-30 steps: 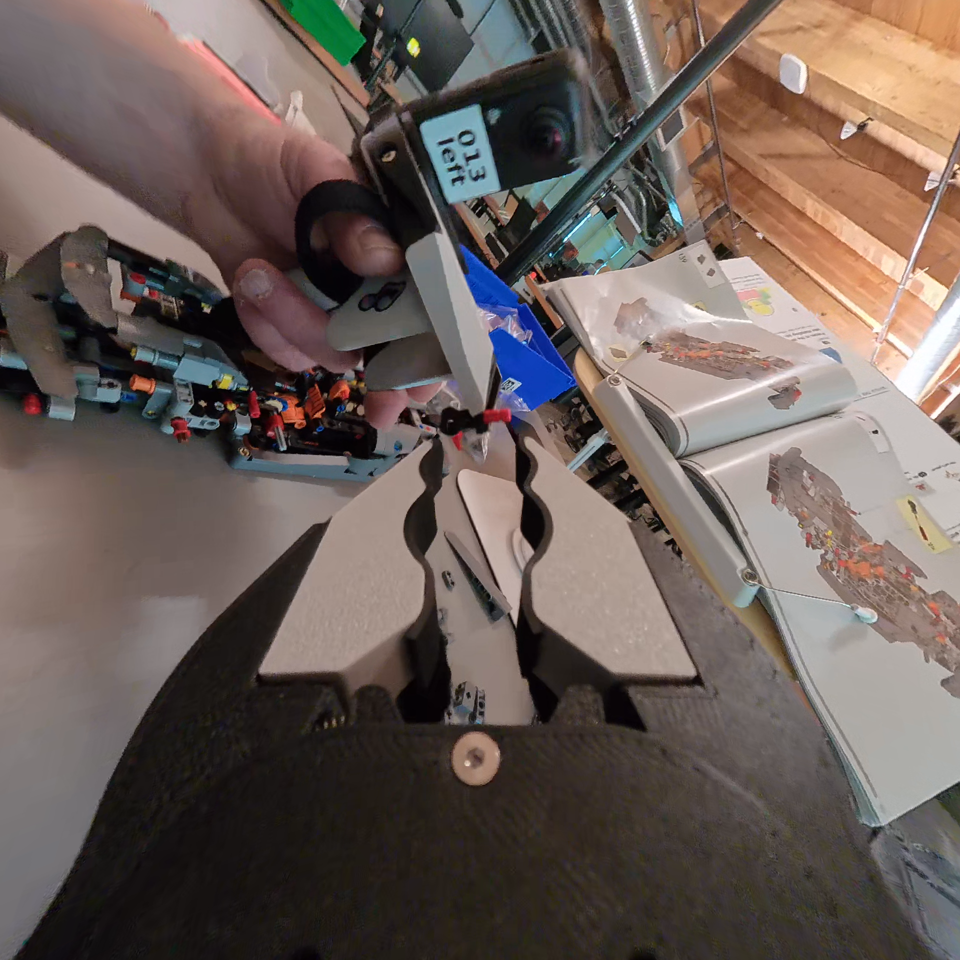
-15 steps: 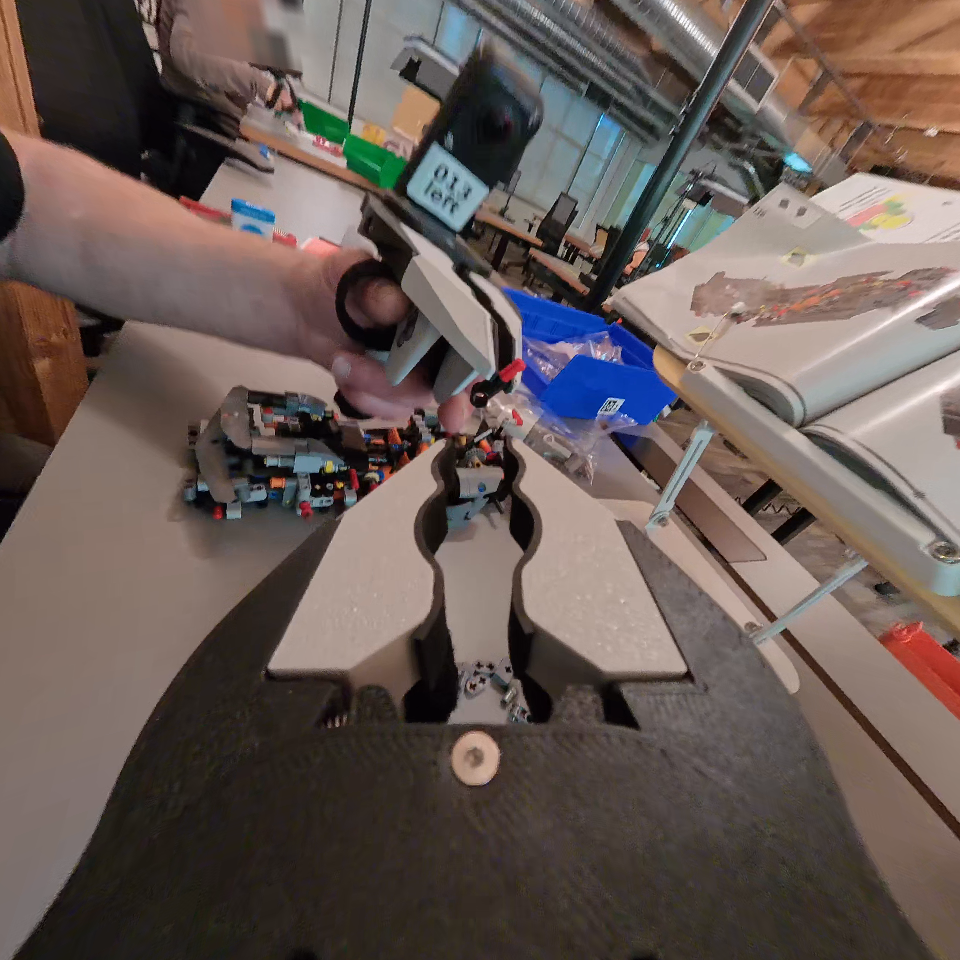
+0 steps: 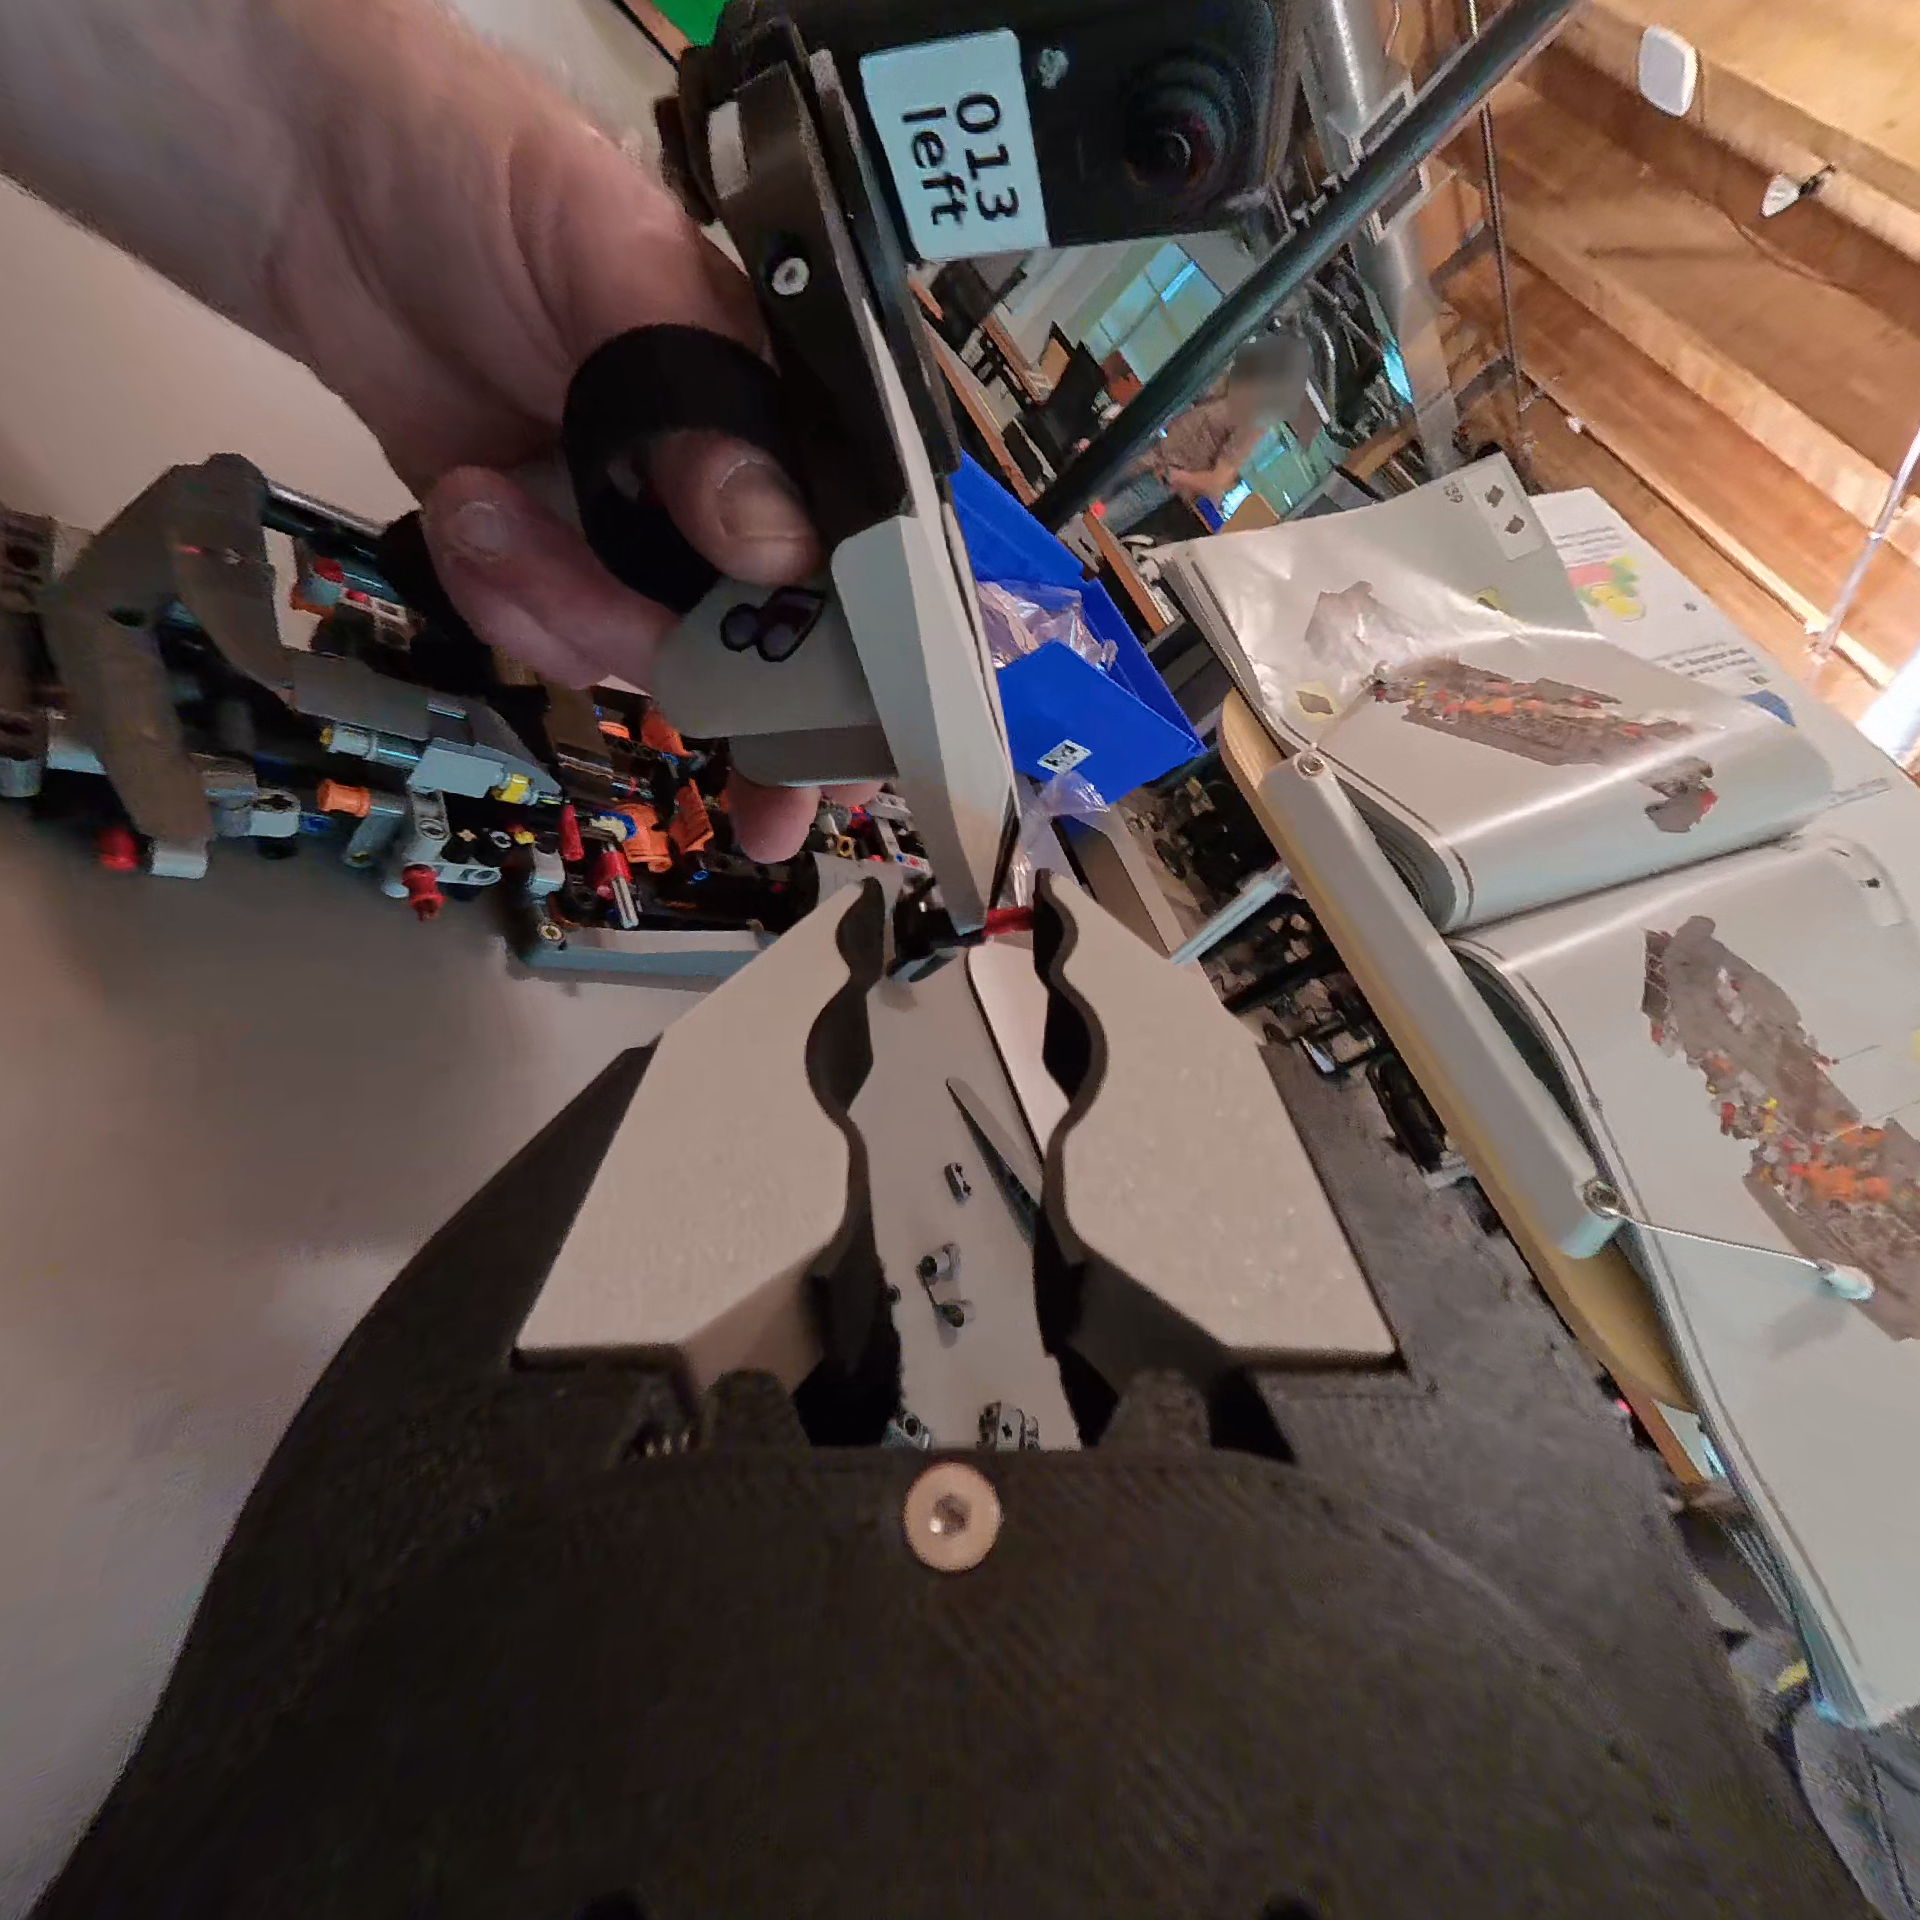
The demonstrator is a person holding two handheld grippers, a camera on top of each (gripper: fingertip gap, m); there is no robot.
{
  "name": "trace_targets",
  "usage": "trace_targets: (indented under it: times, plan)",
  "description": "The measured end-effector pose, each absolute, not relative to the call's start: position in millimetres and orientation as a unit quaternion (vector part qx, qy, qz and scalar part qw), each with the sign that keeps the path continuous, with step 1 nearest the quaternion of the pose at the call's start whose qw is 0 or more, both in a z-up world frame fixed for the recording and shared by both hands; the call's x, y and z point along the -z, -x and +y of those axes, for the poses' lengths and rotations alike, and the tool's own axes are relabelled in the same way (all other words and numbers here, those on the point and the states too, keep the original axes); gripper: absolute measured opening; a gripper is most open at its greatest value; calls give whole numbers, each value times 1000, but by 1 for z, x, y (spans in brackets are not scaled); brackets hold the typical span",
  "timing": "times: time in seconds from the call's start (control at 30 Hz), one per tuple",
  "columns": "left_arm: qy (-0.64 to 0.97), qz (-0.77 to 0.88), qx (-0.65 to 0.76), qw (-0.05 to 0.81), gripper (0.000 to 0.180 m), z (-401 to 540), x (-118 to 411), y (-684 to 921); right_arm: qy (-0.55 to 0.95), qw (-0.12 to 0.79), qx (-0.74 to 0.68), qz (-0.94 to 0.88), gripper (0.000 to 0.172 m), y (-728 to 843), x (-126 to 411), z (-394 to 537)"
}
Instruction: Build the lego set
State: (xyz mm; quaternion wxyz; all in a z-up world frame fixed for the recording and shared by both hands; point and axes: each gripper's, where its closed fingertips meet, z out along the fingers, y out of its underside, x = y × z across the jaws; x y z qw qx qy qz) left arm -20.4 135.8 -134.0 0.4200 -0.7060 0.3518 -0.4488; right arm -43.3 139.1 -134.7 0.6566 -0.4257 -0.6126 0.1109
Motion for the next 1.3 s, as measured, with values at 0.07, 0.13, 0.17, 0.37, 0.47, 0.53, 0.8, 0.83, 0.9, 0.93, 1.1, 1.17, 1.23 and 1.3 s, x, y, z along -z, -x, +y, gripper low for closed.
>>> trace_targets:
  times: [0.07,0.13,0.17,0.37,0.47,0.53,0.8,0.83,0.9,0.93,1.1,1.17,1.23,1.3]
  plan:
    - [706,344,451,424,5,138,134,20,431,661,-98,-607,24,43,134,142]
    - [708,334,456,423,5,140,133,21,431,663,-87,-605,24,42,133,144]
    - [709,335,455,423,5,140,133,21,429,664,-82,-607,24,42,133,144]
    - [718,334,442,422,5,142,136,24,428,655,-63,-620,25,42,139,145]
    - [720,337,438,421,5,142,139,23,433,650,-59,-623,24,42,141,146]
    - [721,336,435,421,5,142,140,22,437,644,-61,-625,24,41,142,146]
    - [732,354,341,472,16,147,135,40,452,632,-90,-623,23,39,148,148]
    - [733,360,316,483,17,146,132,49,452,628,-96,-626,23,39,150,147]
    - [740,377,249,498,17,143,132,73,446,620,-106,-636,23,43,157,144]
    - [743,383,208,507,16,142,133,87,447,612,-109,-643,23,46,163,142]
    - [787,391,89,469,12,121,165,153,425,579,-124,-684,23,71,188,128]
    - [802,375,81,458,14,112,176,173,421,566,-132,-696,23,81,197,125]
    - [806,357,92,462,11,105,180,188,414,559,-130,-706,23,90,204,124]
    - [811,344,112,460,12,99,186,197,409,551,-129,-716,23,97,211,123]
